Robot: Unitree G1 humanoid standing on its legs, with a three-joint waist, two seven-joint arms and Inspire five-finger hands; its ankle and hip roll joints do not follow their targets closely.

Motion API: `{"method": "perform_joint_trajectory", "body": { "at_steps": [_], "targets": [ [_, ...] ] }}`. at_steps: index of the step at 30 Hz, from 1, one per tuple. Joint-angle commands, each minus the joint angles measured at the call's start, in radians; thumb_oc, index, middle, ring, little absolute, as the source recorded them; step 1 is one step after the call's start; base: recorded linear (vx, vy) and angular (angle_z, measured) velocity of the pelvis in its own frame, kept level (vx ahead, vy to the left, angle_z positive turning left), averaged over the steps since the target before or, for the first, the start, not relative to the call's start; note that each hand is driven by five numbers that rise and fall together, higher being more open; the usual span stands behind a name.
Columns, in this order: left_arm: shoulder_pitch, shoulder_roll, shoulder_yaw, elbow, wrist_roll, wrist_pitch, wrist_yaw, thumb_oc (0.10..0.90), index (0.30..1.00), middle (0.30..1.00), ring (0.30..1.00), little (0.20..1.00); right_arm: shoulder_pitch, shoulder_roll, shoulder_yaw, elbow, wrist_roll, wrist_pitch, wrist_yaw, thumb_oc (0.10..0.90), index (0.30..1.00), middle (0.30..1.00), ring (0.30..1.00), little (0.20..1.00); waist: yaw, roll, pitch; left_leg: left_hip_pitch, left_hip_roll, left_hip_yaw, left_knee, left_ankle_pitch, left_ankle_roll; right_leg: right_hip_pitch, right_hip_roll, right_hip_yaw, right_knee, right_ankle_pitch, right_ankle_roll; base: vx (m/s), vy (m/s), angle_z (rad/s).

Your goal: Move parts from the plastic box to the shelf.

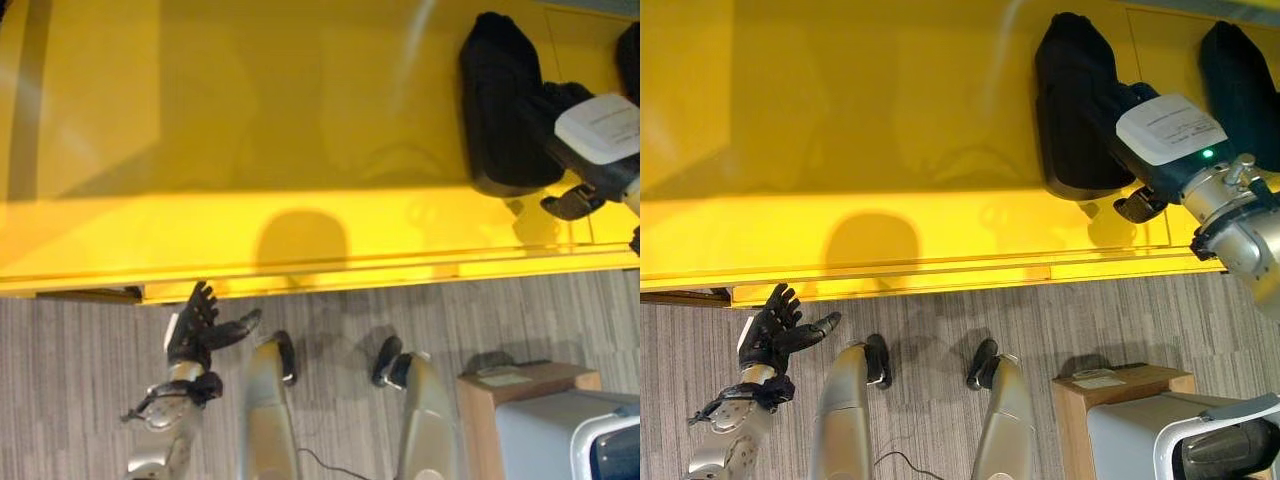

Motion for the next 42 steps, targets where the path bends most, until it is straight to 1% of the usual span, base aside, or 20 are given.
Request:
{"method": "perform_joint_trajectory", "body": {
  "at_steps": [1,3,5,8,11,13,16,17,18,20,21,23,26,27,29,31,33,37,38,42],
  "targets": [
    [0.041,0.014,0.051,-0.108,0.020,-0.063,-0.011,0.900,1.000,1.000,1.000,1.000,0.054,-0.114,-0.297,-0.080,-0.001,0.027,-0.090,0.900,1.000,1.000,1.000,1.000,-0.014,-0.002,-0.051,0.044,0.022,-0.181,-0.107,0.076,-0.130,0.022,-0.009,0.006,0.005,0.002,0.038,0.00,0.000,0.00],
    [0.045,0.013,0.058,-0.111,0.022,-0.062,-0.010,0.900,1.000,1.000,1.000,1.000,0.112,-0.118,-0.381,-0.108,-0.009,0.023,-0.111,0.900,1.000,1.000,1.000,1.000,-0.016,-0.003,-0.052,0.043,0.023,-0.180,-0.107,0.075,-0.131,0.021,-0.008,0.007,0.005,0.002,0.038,0.00,0.000,-0.03],
    [0.052,0.008,0.075,-0.112,0.029,-0.059,-0.007,0.900,1.000,1.000,1.000,1.000,0.226,-0.114,-0.538,-0.177,-0.017,0.012,-0.135,0.900,1.000,1.000,1.000,1.000,-0.031,-0.006,-0.060,0.044,0.024,-0.179,-0.107,0.074,-0.131,0.020,-0.003,0.009,0.005,0.000,0.038,0.01,0.000,-0.06],
    [0.056,0.004,0.084,-0.111,0.034,-0.054,-0.007,0.900,1.000,1.000,1.000,1.000,0.352,-0.087,-0.672,-0.230,-0.029,0.008,-0.137,0.900,1.000,1.000,1.000,1.000,-0.038,-0.010,-0.064,0.046,0.024,-0.181,-0.109,0.074,-0.130,0.022,0.000,0.011,0.004,0.000,0.039,0.00,0.000,0.00],
    [0.049,-0.004,0.083,-0.114,0.036,-0.052,-0.008,0.900,1.000,1.000,1.000,1.000,0.532,-0.006,-0.843,-0.308,-0.021,-0.006,-0.137,0.900,1.000,1.000,1.000,1.000,-0.037,-0.014,-0.067,0.054,0.027,-0.180,-0.117,0.076,-0.131,0.031,0.003,0.009,-0.003,0.003,0.040,0.00,-0.001,-0.01],
    [0.043,-0.009,0.081,-0.114,0.041,-0.050,-0.007,0.900,1.000,1.000,1.000,1.000,0.599,0.066,-0.886,-0.362,0.001,-0.024,-0.127,0.900,1.000,1.000,1.000,1.000,-0.037,-0.014,-0.065,0.060,0.026,-0.174,-0.135,0.104,-0.124,0.039,0.007,0.004,-0.027,0.030,0.031,-0.04,0.005,-0.01],
    [0.037,-0.012,0.069,-0.107,0.039,-0.049,-0.008,0.900,1.000,1.000,1.000,1.000,0.584,0.159,-0.841,-0.397,0.048,-0.040,-0.124,0.900,1.000,1.000,1.000,1.000,-0.038,-0.011,-0.067,0.104,0.029,-0.170,-0.160,0.090,-0.131,0.080,0.018,0.002,-0.045,0.018,0.042,0.01,-0.006,-0.05],
    [0.037,-0.009,0.070,-0.111,0.041,-0.049,-0.009,0.900,1.000,1.000,1.000,1.000,0.567,0.183,-0.819,-0.408,0.060,-0.042,-0.120,0.900,1.000,1.000,1.000,1.000,-0.039,-0.012,-0.064,0.104,0.026,-0.167,-0.170,0.115,-0.124,0.082,0.019,-0.003,-0.061,0.041,0.034,-0.06,-0.018,-0.09],
    [0.030,-0.008,0.060,-0.103,0.041,-0.049,-0.006,0.900,1.000,1.000,1.000,1.000,0.516,0.264,-0.758,-0.423,0.112,-0.053,-0.130,0.900,1.000,1.000,1.000,1.000,-0.039,-0.007,-0.067,0.135,0.025,-0.164,-0.198,0.124,-0.125,0.119,0.027,-0.011,-0.091,0.050,0.037,-0.06,-0.014,-0.11],
    [0.025,-0.007,0.055,-0.097,0.041,-0.049,-0.007,0.900,1.000,1.000,1.000,1.000,0.486,0.299,-0.718,-0.430,0.132,-0.059,-0.129,0.900,1.000,1.000,1.000,1.000,-0.039,-0.004,-0.067,0.157,0.024,-0.162,-0.216,0.130,-0.124,0.140,0.031,-0.014,-0.106,0.053,0.038,0.03,-0.018,-0.07],
    [0.008,-0.004,0.041,-0.072,0.038,-0.053,0.000,0.900,1.000,1.000,1.000,1.000,0.395,0.388,-0.616,-0.437,0.194,-0.076,-0.141,0.900,1.000,1.000,1.000,1.000,-0.041,0.001,-0.065,0.219,0.021,-0.151,-0.268,0.149,-0.125,0.202,0.041,-0.020,-0.155,0.069,0.041,0.06,-0.022,-0.05],
    [-0.009,-0.007,0.019,-0.049,0.024,-0.058,0.007,0.900,1.000,1.000,1.000,1.000,0.342,0.499,-0.523,-0.424,0.257,-0.091,-0.160,0.900,1.000,1.000,1.000,1.000,-0.036,0.012,-0.071,0.284,0.017,-0.139,-0.337,0.174,-0.122,0.260,0.055,-0.024,-0.213,0.089,0.047,0.03,-0.009,-0.01],
    [-0.014,-0.005,0.010,-0.047,0.023,-0.059,0.001,0.900,1.000,1.000,1.000,1.000,0.296,0.554,-0.433,-0.422,0.314,-0.103,-0.125,0.900,1.000,1.000,1.000,1.000,-0.037,0.017,-0.073,0.380,0.012,-0.121,-0.449,0.219,-0.118,0.344,0.070,-0.034,-0.299,0.116,0.056,0.06,-0.023,-0.06],
    [-0.015,-0.021,0.002,-0.046,0.017,-0.061,0.001,0.900,1.000,1.000,1.000,1.000,0.294,0.645,-0.374,-0.406,0.342,-0.105,-0.128,0.900,1.000,1.000,1.000,1.000,-0.038,0.027,-0.089,0.456,0.013,-0.104,-0.552,0.261,-0.114,0.407,0.082,-0.042,-0.374,0.141,0.066,0.09,-0.054,-0.09],
    [-0.012,-0.024,0.002,-0.036,0.022,-0.061,-0.003,0.900,1.000,1.000,1.000,1.000,0.287,0.650,-0.355,-0.402,0.353,-0.106,-0.108,0.900,1.000,1.000,1.000,1.000,-0.039,0.028,-0.096,0.499,0.016,-0.096,-0.615,0.289,-0.113,0.438,0.090,-0.045,-0.412,0.154,0.068,0.05,-0.038,-0.10],
    [-0.005,-0.042,-0.008,-0.041,0.026,-0.066,-0.007,0.900,1.000,1.000,1.000,1.000,0.306,0.746,-0.320,-0.379,0.396,-0.115,-0.116,0.900,1.000,1.000,1.000,1.000,-0.042,0.038,-0.117,0.573,0.021,-0.072,-0.711,0.332,-0.117,0.495,0.104,-0.053,-0.488,0.178,0.077,0.09,-0.058,-0.06],
    [0.001,-0.072,-0.021,-0.026,0.040,-0.065,-0.018,0.900,1.000,1.000,1.000,1.000,0.341,0.815,-0.261,-0.346,0.478,-0.115,-0.070,0.900,1.000,1.000,1.000,1.000,-0.050,0.058,-0.173,0.666,0.045,-0.035,-0.855,0.409,-0.140,0.564,0.131,-0.055,-0.593,0.196,0.079,0.11,-0.114,-0.11],
    [0.008,-0.099,-0.035,-0.013,0.047,-0.064,-0.028,0.900,1.000,1.000,1.000,1.000,0.389,0.864,-0.239,-0.325,0.553,-0.115,-0.039,0.900,1.000,1.000,1.000,1.000,-0.054,0.074,-0.213,0.719,0.077,-0.012,-0.936,0.475,-0.166,0.612,0.165,-0.058,-0.664,0.198,0.070,0.08,-0.102,-0.03],
    [0.019,-0.122,-0.037,-0.013,0.052,-0.063,-0.029,0.900,1.000,1.000,1.000,1.000,0.424,0.879,-0.232,-0.320,0.571,-0.112,-0.025,0.900,1.000,1.000,1.000,1.000,-0.056,0.087,-0.242,0.744,0.102,-0.005,-0.968,0.524,-0.182,0.640,0.194,-0.060,-0.701,0.198,0.060,0.12,-0.168,-0.10],
    [0.042,-0.154,-0.037,0.007,0.058,-0.065,-0.033,0.900,1.000,1.000,1.000,1.000,0.463,0.901,-0.225,-0.312,0.626,-0.117,-0.006,0.900,1.000,1.000,1.000,1.000,-0.053,0.103,-0.279,0.772,0.135,-0.007,-0.961,0.580,-0.193,0.692,0.243,-0.044,-0.766,0.201,0.036,0.10,-0.153,-0.16]
  ]
}}
